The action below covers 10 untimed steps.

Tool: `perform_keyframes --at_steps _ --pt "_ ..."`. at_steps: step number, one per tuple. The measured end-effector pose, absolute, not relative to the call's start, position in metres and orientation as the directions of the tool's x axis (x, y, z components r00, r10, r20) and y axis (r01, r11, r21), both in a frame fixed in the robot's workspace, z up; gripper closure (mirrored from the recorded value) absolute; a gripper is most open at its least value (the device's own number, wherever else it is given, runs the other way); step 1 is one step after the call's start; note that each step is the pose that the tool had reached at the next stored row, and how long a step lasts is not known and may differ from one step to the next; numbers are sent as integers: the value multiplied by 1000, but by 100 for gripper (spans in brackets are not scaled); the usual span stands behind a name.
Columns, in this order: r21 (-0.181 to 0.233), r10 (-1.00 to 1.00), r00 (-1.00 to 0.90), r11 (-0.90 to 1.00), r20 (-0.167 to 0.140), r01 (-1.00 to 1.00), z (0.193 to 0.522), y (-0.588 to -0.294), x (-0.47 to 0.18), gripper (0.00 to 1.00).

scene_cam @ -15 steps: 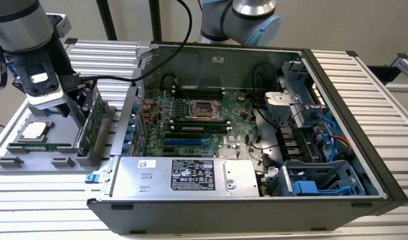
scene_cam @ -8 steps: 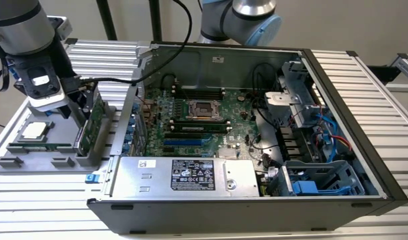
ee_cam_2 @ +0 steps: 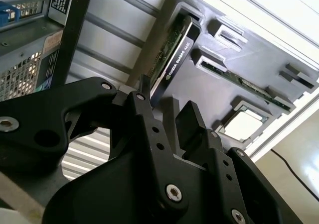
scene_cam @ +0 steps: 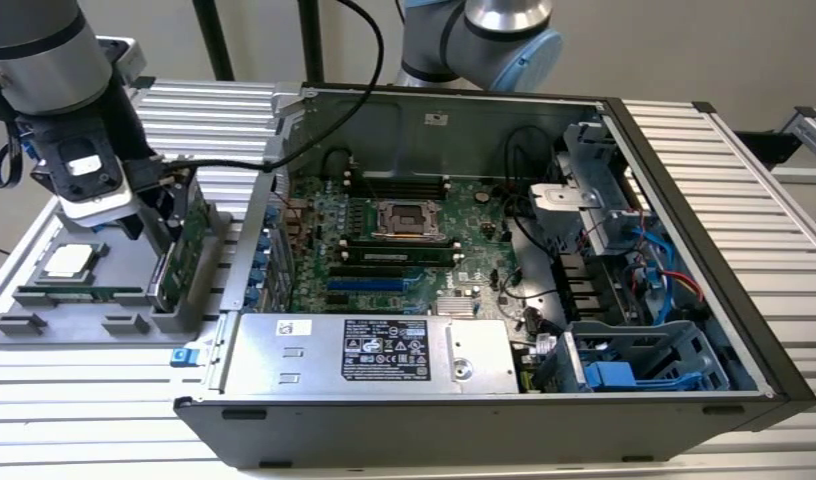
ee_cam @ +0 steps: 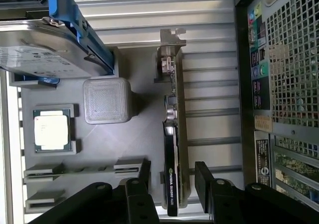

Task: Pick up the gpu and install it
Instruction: 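Pick up the gpu and move the gpu toward the slot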

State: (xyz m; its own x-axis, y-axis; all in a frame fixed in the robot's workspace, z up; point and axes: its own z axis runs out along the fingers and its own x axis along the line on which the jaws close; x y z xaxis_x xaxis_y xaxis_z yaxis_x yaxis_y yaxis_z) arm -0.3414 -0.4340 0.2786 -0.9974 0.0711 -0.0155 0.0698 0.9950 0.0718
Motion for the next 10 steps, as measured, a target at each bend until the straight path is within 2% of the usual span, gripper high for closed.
perform_keyframes --at_steps 10 --pt "72 71 -997 995 -15 70 275 -434 -341 0"
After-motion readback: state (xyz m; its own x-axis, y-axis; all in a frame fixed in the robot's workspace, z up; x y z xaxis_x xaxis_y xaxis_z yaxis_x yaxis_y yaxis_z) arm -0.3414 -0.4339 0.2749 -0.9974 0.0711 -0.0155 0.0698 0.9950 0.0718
